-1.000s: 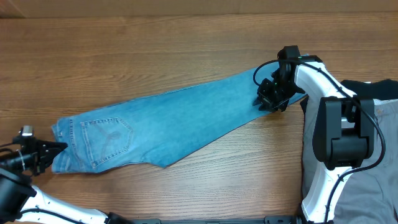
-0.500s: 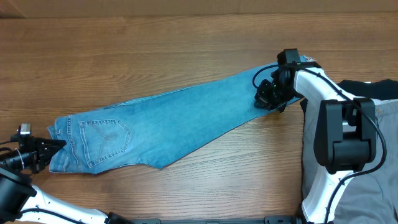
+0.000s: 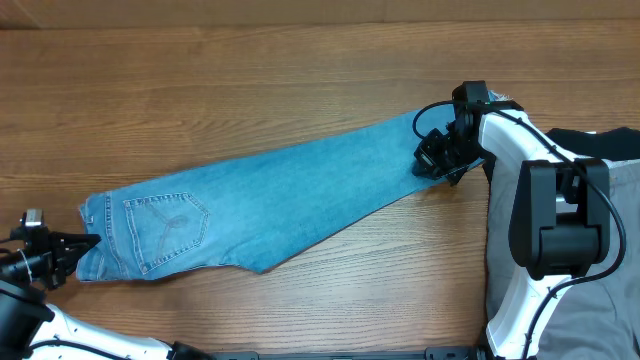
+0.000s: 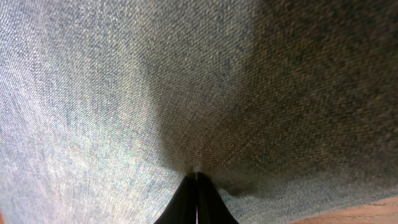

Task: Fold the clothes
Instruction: 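Release the waistband with the left gripper and hold position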

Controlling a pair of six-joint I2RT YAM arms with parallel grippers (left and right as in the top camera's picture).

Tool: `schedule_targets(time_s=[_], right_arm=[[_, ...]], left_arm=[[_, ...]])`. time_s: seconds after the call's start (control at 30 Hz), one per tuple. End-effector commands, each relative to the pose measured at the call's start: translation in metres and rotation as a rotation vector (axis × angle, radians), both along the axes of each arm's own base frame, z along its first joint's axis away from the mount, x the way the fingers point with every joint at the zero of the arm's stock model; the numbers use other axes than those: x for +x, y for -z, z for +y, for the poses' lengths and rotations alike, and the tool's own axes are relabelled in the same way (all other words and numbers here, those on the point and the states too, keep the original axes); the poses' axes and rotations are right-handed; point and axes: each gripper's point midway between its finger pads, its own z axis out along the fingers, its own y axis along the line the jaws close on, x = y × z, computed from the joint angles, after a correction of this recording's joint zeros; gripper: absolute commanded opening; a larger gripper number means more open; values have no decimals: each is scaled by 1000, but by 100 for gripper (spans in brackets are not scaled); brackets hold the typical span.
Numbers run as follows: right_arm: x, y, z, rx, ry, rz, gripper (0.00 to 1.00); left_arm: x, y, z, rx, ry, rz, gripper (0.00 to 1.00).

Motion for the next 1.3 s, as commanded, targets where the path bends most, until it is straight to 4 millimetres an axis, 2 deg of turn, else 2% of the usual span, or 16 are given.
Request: schedule_targets(time_s=[0.0, 0.07, 0.1, 0.13, 0.17, 0.27, 0.33, 0.53, 0.7, 0.8, 0.93, 0.97, 1.0, 1.1, 1.13, 1.27], right_arm=[[-38, 49, -52, -220, 50, 167, 4], [-38, 49, -52, -220, 50, 168, 4], [-38, 49, -52, -220, 50, 168, 4], [-38, 49, -52, -220, 50, 167, 4], [-38, 49, -52, -221, 50, 167, 4], [-38, 49, -52, -220, 50, 168, 4], [-39, 49, -52, -221, 49, 170, 4], [-40, 49, -52, -221, 49, 175, 4], [-41, 49, -52, -221, 48, 179, 4], [-41, 49, -52, -221, 48, 182, 4], [-42, 49, -52, -221, 48, 182, 4], [-42, 49, -52, -221, 48, 182, 4], [-42, 49, -52, -221, 48, 182, 4], [-43, 48, -52, -221, 47, 189, 4], [-44, 48, -52, -221, 47, 193, 4], [-45, 48, -52, -221, 46, 196, 4]], left_arm=[[-2, -13, 20, 62, -48, -33, 11], [-2, -13, 20, 63, -48, -33, 22], [-2, -13, 19, 62, -48, -33, 33], [-2, -13, 20, 62, -49, -34, 36], [-1, -14, 19, 59, -52, -39, 35], [-1, -14, 19, 60, -51, -38, 14], [-1, -14, 19, 61, -50, -37, 4], [-12, -7, 21, 65, -45, 38, 4], [-27, -9, 34, 70, -117, 89, 4], [-33, -22, 48, 91, -199, 41, 4], [-32, -38, 57, 135, -247, -18, 4], [-31, -39, 56, 138, -242, -19, 12], [-29, -39, 55, 136, -237, -18, 14], [-28, -40, 51, 127, -227, -15, 16], [-27, -40, 50, 124, -225, -14, 20], [-24, -39, 55, 147, -229, -35, 23]])
